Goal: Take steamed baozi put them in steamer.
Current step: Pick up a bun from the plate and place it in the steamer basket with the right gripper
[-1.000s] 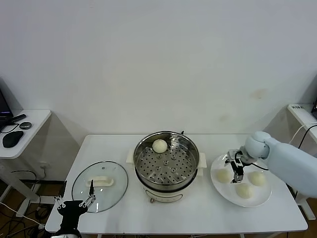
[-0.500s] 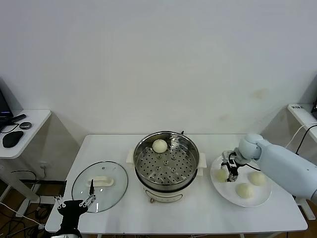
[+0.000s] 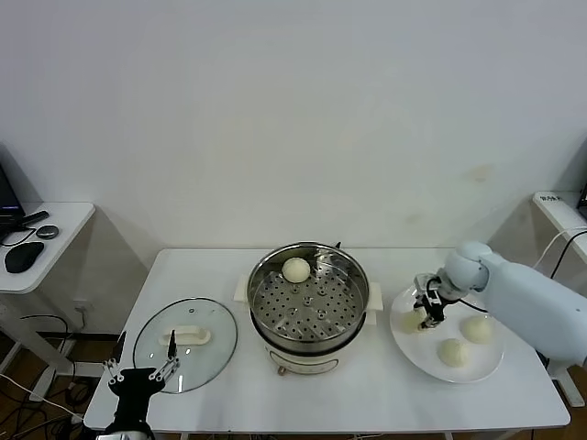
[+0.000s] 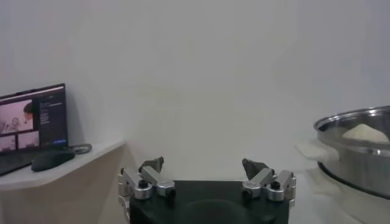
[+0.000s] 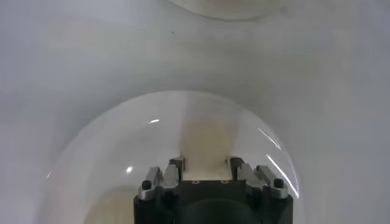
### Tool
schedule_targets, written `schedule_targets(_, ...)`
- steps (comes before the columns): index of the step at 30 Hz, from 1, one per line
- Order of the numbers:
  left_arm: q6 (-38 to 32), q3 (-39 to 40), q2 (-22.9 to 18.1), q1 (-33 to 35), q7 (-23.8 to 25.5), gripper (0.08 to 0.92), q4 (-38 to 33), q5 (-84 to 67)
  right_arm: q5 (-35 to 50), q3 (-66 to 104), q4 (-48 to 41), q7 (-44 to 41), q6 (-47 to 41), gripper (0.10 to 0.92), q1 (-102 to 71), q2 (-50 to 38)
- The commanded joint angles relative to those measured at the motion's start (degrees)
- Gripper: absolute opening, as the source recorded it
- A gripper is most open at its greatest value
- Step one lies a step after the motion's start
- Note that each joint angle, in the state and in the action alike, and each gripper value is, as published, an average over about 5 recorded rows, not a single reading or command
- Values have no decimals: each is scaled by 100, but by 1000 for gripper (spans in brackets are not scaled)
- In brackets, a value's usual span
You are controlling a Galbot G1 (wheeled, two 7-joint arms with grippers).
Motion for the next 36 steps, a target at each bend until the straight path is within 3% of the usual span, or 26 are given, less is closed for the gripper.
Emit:
schedule_targets(1,13,37,31,-51,5,823,-17,-18,929,-965,789,-159,-245,466,1752,-578)
schedule_targets(9,92,126,161,-179,3,823,28,-72,2637,-2913,1583,-116,-886,475,4743,-19)
schedule_targets(16,171,81,221,-265,5,823,45,-138,3979,-3251,2171,527,-1841,475,5024,1023)
schedule_targets(24,180,7,227,-283,19,823,106,-167,4176,-2882,1709,1325,-2715,482,3674,2189)
schedule_targets(36,55,-96,166,-283,14,823,214,-159,4132,-2735,557,1867,-2868,483,2701,3248)
